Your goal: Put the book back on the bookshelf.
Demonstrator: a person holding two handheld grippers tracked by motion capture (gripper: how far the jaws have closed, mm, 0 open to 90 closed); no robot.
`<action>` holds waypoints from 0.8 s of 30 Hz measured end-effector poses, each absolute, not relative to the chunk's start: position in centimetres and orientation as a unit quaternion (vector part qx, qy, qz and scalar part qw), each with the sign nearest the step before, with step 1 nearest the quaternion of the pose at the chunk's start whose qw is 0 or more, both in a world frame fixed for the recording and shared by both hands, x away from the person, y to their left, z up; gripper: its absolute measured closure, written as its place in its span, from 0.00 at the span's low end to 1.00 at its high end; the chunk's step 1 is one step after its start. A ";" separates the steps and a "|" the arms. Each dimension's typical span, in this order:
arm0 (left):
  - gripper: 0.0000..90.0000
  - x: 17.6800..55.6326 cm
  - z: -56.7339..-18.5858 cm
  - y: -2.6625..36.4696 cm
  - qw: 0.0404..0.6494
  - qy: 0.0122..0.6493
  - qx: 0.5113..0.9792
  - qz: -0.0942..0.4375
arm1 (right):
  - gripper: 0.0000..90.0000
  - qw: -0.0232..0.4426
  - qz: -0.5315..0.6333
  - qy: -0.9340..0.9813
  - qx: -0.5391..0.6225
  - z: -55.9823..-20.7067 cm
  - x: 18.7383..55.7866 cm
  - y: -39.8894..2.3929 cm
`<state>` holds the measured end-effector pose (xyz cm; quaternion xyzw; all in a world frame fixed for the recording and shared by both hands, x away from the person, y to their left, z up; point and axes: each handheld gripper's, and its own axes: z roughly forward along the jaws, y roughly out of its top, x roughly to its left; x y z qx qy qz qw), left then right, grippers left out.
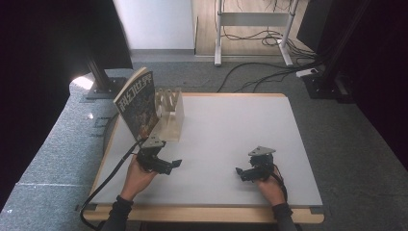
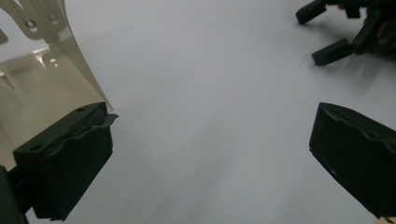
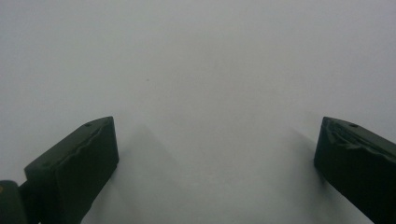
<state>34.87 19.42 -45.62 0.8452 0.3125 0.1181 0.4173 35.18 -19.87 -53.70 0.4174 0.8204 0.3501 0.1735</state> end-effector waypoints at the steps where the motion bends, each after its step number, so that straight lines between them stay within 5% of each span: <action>1: 0.00 34.9 -46.1 19.3 0.414 0.313 0.846 0.118 | 0.00 0.173 0.350 0.820 0.417 -53.7 35.2 -19.9; 24: 0.00 34.7 -52.8 20.5 0.336 0.353 0.865 0.121 | 0.00 0.173 0.350 0.820 0.418 -53.7 35.2 -19.9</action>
